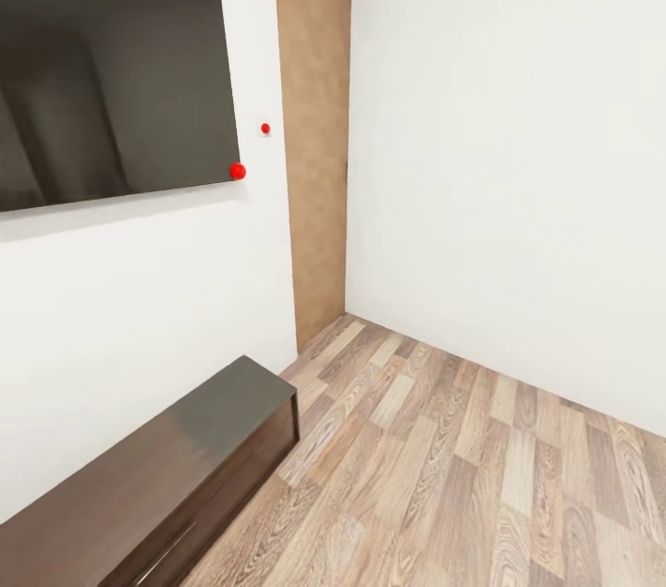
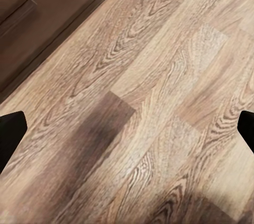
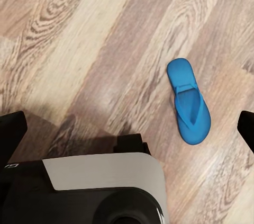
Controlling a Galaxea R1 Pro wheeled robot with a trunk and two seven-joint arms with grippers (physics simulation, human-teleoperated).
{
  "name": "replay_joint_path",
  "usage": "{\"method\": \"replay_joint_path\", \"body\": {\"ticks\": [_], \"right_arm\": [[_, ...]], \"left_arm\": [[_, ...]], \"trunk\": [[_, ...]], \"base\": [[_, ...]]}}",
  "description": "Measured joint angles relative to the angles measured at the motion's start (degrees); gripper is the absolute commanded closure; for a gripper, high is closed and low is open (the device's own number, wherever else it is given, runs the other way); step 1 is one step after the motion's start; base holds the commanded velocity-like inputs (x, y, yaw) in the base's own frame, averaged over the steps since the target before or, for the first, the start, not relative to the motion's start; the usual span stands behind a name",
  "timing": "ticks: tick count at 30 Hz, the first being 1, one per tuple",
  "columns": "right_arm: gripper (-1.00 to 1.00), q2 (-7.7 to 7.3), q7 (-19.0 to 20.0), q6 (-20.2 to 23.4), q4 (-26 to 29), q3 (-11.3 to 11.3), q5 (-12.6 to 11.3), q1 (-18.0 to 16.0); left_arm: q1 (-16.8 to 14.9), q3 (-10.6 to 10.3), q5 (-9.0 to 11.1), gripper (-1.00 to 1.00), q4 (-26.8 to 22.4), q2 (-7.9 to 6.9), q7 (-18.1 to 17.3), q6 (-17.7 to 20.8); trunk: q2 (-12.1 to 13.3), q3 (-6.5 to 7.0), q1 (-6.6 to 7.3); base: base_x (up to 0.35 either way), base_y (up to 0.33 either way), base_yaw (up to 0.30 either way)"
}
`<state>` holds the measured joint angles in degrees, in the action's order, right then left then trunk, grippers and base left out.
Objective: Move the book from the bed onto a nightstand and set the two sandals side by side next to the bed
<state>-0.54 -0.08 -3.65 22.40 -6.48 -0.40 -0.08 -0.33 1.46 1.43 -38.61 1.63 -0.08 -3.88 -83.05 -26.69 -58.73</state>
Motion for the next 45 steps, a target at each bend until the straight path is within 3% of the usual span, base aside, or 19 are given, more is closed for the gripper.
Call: {"method": "replay_joint_path", "body": {"ticks": [45], "right_arm": [[-1.0, 0.0, -0.1, 0.0, 0.4, -0.1, -0.1, 0.0]], "left_arm": [[0.0, 0.1, 0.1, -1.0, 0.0, -0.06, 0.0, 0.0]], "trunk": [[0.0, 0.0, 0.0]], "base": [[0.0, 0.0, 0.001]]}}
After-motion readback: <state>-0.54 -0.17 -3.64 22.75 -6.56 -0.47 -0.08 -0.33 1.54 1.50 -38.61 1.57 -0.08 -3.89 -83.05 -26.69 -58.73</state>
